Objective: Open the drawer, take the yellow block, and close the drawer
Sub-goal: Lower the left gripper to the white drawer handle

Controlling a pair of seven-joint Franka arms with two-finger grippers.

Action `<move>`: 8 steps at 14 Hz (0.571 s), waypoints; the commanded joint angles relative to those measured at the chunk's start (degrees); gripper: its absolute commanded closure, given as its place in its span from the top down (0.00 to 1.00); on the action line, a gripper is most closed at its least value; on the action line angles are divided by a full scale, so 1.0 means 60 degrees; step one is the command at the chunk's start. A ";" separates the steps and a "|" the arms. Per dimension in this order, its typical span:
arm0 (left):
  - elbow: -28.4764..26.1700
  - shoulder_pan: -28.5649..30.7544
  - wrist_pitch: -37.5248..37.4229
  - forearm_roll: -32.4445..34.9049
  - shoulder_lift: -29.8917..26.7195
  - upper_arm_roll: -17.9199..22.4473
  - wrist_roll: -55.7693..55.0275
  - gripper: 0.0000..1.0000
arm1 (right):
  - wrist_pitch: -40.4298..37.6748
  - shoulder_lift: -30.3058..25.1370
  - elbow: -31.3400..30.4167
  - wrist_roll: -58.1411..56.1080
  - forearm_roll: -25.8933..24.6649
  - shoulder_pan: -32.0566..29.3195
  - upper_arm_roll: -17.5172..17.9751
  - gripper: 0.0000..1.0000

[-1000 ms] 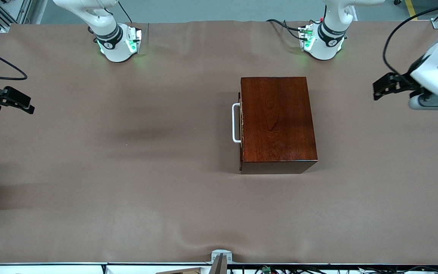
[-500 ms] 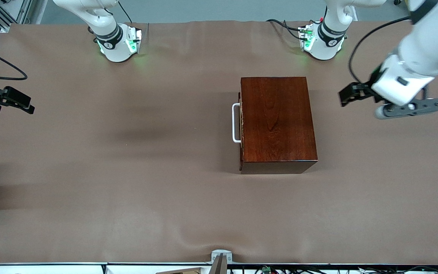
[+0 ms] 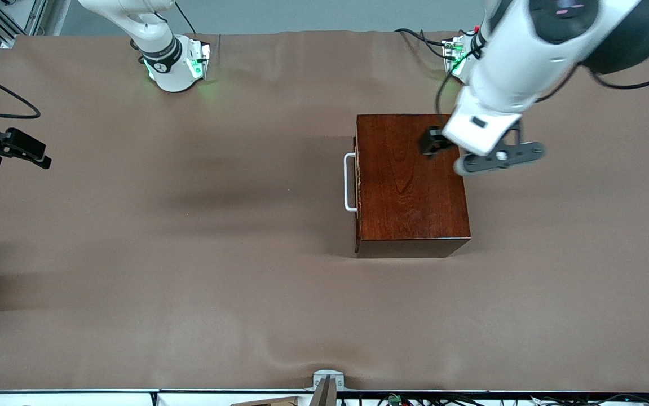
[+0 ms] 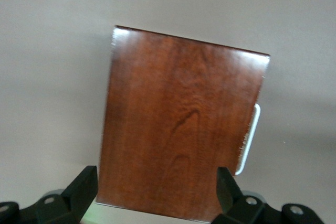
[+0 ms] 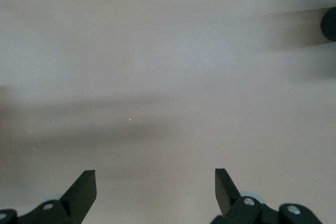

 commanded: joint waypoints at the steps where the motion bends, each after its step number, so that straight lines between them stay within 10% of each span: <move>1: 0.0587 -0.0527 0.0162 -0.0074 0.0560 0.0087 -0.0551 1.00 | 0.0028 -0.0105 -0.0066 -0.0022 0.0104 -0.0170 0.0118 1.00; 8: 0.0997 -0.2051 0.1406 0.0029 0.1643 0.0189 -0.2059 1.00 | 0.0028 -0.0105 -0.0066 -0.0022 0.0104 -0.0170 0.0118 1.00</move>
